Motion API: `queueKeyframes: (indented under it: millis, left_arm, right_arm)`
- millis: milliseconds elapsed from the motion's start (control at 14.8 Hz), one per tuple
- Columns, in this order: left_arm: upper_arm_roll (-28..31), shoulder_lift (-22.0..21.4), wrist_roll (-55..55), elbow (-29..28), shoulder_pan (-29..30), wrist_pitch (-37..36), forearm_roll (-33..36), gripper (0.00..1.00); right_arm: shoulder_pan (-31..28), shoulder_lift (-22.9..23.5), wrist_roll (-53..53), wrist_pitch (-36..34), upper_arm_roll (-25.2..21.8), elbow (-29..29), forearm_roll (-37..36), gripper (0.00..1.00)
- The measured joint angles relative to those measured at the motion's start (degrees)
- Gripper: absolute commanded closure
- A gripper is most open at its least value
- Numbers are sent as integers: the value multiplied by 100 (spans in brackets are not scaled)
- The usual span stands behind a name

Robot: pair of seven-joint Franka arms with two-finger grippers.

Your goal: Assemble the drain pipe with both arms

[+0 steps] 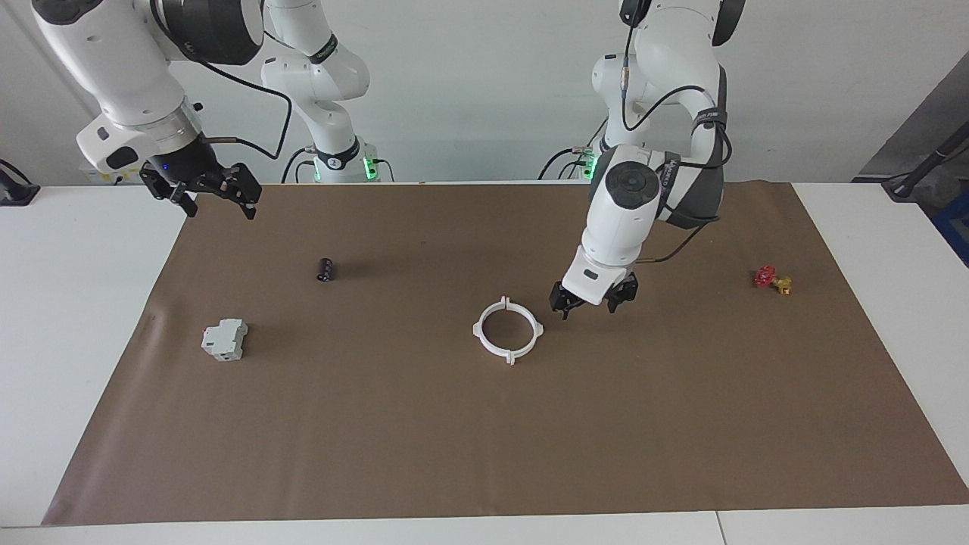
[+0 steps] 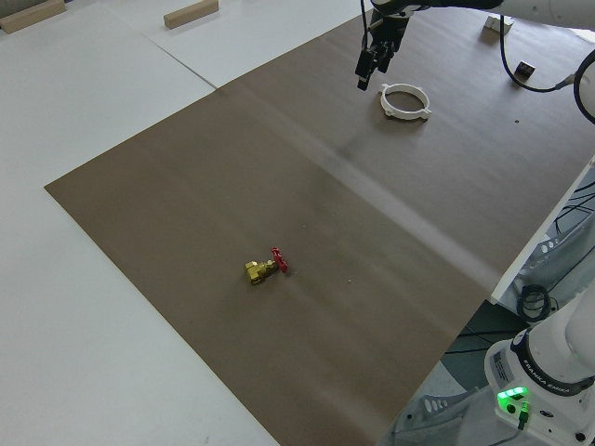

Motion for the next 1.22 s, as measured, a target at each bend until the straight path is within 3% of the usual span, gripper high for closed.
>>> queueKeyframes:
  millis: [811,1014,1216]
  left_arm:
    - [152,-1188,1881,-21,1929,-1055,1,0]
    - [689,-1225,2621,-97,1939,-1051,-29,0]
    - [1453,-1304,3355,-119,1546,-1106,-383,0]
  right_arm:
    - [0,-1,0,0,0,0,0,0]
    - [0,-1,0,0,0,0,0,0]
    - [0,-1,0,0,0,0,0,0]
